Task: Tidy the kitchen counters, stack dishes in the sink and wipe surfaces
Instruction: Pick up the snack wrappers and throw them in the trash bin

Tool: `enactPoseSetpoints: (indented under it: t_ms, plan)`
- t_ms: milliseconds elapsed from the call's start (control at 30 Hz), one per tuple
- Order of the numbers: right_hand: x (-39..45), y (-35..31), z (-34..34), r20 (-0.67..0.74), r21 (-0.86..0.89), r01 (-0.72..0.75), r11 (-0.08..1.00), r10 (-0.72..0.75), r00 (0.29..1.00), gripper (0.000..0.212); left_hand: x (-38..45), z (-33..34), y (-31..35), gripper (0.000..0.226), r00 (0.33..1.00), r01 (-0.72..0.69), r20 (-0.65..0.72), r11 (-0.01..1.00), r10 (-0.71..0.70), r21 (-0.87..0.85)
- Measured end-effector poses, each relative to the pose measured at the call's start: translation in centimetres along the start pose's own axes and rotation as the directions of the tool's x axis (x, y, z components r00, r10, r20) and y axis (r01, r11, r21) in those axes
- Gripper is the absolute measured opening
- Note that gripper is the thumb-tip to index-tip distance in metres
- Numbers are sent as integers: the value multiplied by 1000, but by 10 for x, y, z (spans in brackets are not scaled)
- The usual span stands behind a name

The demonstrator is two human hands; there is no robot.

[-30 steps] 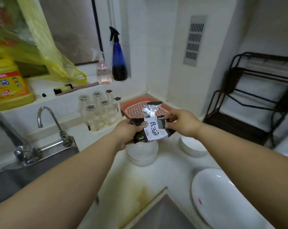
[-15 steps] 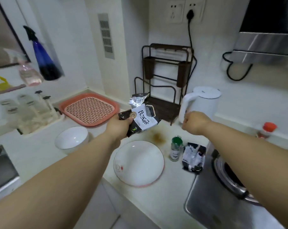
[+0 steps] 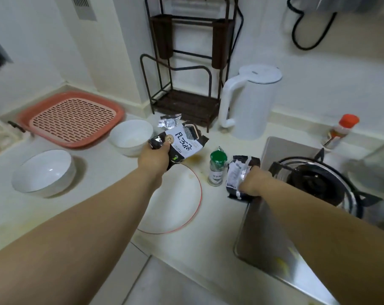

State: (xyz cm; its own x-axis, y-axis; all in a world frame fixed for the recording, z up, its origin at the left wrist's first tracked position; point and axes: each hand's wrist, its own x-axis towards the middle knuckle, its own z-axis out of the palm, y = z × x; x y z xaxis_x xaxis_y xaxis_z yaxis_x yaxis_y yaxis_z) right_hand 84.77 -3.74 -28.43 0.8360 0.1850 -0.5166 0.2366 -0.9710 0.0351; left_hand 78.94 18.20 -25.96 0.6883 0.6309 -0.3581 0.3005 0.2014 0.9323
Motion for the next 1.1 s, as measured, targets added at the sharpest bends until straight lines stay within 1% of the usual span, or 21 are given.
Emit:
enactPoseSetpoints:
  t_ms: [33, 100, 167, 233, 333, 400, 467, 567, 667, 733, 800, 900, 967, 1033, 1100]
  plan:
    - [5, 1, 4, -19, 18, -42, 999, 42, 999, 53, 3, 1, -3, 30, 1000, 15, -5, 1000, -15, 11]
    - [9, 2, 7, -62, 113, -89, 990, 97, 993, 64, 9, 3, -8, 32, 999, 33, -6, 999, -33, 16]
    - [12, 2, 6, -64, 321, -142, 936, 171, 983, 70, 12, 4, -11, 27, 999, 38, 8, 999, -38, 17]
    - [14, 2, 0, -67, 464, -160, 871, 214, 975, 66, 13, 6, -12, 28, 999, 39, 16, 999, -40, 22]
    - [11, 4, -14, -148, 507, -118, 854, 221, 964, 55, 17, 6, -8, 45, 999, 51, 14, 998, -52, 40]
    - [4, 7, -25, -228, 535, -78, 841, 233, 945, 44, 15, 6, -1, 44, 998, 58, 10, 997, -59, 46]
    - [-7, 11, -36, -310, 583, -30, 812, 256, 916, 39, 8, 5, 8, 41, 997, 72, 20, 997, -73, 36]
    - [-28, 14, -53, -400, 668, 54, 742, 298, 867, 42, -4, 2, 17, 39, 996, 80, 46, 995, -82, 51]
    - [-49, 14, -67, -448, 687, 103, 720, 306, 840, 51, -19, -8, 25, 38, 996, 49, 67, 997, -53, 57]
    - [-64, 12, -75, -485, 690, 165, 705, 281, 828, 50, -34, -18, 32, 32, 998, 23, 56, 999, -26, 46]
    - [-79, 6, -81, -530, 678, 254, 690, 219, 819, 48, -54, -33, 39, 26, 1000, -7, 23, 999, 6, 50]
    - [-104, -5, -82, -588, 628, 368, 686, 108, 802, 41, -93, -61, 45, 26, 994, -66, -78, 995, 72, 78]
    - [-120, -13, -78, -603, 609, 428, 668, 39, 797, 39, -123, -79, 44, 23, 984, -102, -139, 991, 113, 84]
    - [-138, -22, -68, -597, 593, 485, 643, -54, 800, 42, -160, -97, 33, 31, 969, -116, -206, 988, 136, 106]
    - [-154, -32, -53, -574, 591, 520, 617, -131, 808, 39, -197, -115, 15, 30, 951, -113, -274, 986, 142, 122]
